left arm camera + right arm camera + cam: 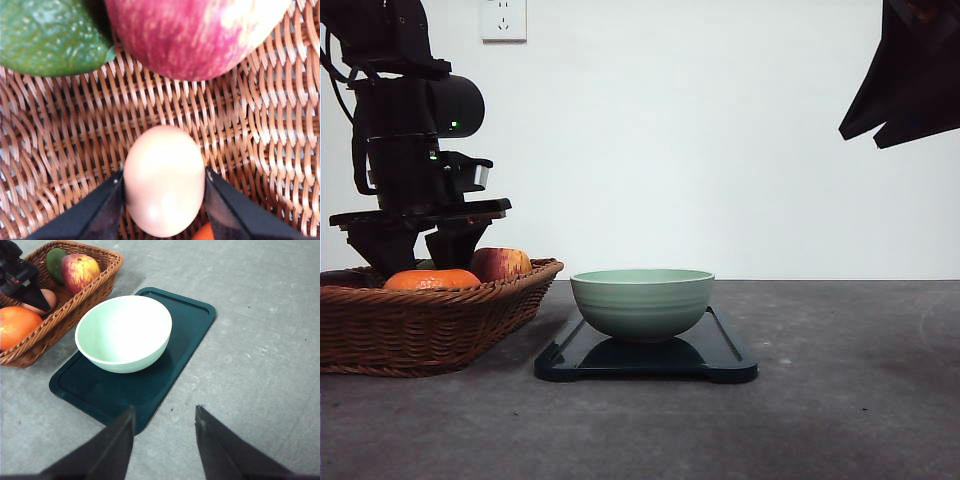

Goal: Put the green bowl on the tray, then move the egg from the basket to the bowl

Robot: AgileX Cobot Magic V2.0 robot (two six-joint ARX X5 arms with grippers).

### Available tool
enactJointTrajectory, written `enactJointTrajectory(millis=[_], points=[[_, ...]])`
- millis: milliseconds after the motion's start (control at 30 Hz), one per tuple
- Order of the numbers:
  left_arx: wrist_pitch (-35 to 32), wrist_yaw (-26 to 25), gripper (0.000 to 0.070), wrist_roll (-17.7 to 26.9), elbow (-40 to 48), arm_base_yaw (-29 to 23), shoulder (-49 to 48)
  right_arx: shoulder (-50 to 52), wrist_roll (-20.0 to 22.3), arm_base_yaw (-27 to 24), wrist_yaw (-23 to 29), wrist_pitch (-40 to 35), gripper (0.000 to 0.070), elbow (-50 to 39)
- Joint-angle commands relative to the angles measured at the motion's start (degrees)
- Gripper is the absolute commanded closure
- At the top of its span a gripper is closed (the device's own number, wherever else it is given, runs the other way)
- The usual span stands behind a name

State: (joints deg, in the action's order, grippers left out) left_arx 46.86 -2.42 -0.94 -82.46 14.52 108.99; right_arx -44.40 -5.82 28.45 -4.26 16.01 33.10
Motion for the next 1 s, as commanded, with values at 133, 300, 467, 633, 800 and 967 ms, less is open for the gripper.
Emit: enactJointTrajectory(millis=[133, 300, 467, 633, 800, 967], points=[[-0.67, 0.15, 0.0433, -0.41, -1.4, 0.13, 0.9, -0.46, -0.17, 0.31, 0.25, -0.4, 0.0462, 0.15], [-1.55, 0.15, 0.0433, -0.42, -1.4, 0.13, -1.01, -0.46, -0.17, 0.31, 0.27, 0.24, 0.0462, 0.15], [-1.63, 0.13, 0.0433, -0.85, -1.4, 0.13, -3.85, -0.46, -0.17, 0.31, 0.31, 0.72, 0.0462, 0.15], [-1.78, 0.12, 0.0433, -0.89, -1.4, 0.14, -7.58, -0.46, -0.15, 0.31, 1.22, 0.74, 0.0462, 0.15], [-4.59, -0.36, 0.0433, -0.87, -1.4, 0.97, -11.95, -0.48, -0.15, 0.31, 1.35, 0.72, 0.0462, 0.15], [-8.39, -4.9, 0.0433, -0.94, -1.4, 3.48, -15.33, -0.46, -0.15, 0.31, 1.36, 0.7, 0.0462, 0.15]])
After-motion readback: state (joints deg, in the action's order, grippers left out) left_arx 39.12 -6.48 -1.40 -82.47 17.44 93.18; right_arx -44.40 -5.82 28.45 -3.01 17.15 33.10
